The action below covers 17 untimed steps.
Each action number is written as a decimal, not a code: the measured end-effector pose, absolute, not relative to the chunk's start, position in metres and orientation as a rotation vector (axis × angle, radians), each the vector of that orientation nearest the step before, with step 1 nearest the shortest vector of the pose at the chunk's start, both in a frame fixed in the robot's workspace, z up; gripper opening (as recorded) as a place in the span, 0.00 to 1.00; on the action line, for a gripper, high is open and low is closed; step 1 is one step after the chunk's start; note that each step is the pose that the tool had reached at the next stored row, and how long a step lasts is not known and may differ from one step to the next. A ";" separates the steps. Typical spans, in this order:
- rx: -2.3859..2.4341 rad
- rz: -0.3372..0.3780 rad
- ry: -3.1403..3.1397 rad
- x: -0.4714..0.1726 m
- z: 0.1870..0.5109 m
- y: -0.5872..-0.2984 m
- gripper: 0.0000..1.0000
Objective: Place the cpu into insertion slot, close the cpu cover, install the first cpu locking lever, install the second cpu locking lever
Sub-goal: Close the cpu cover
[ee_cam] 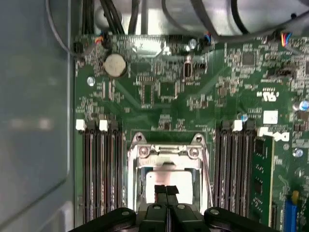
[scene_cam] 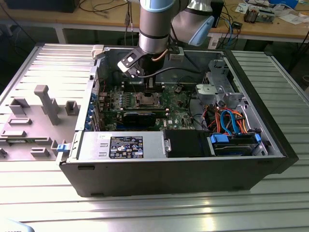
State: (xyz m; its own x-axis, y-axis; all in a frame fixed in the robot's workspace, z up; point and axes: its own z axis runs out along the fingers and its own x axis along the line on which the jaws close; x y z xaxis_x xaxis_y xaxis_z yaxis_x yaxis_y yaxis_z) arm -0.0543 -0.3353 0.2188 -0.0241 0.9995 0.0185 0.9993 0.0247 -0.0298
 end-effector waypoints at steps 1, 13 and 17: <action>-2.168 0.013 -2.226 -0.057 0.217 -0.335 0.11; -2.147 0.012 -2.246 -0.068 0.210 -0.335 0.11; -2.146 0.012 -2.247 -0.073 0.210 -0.336 0.11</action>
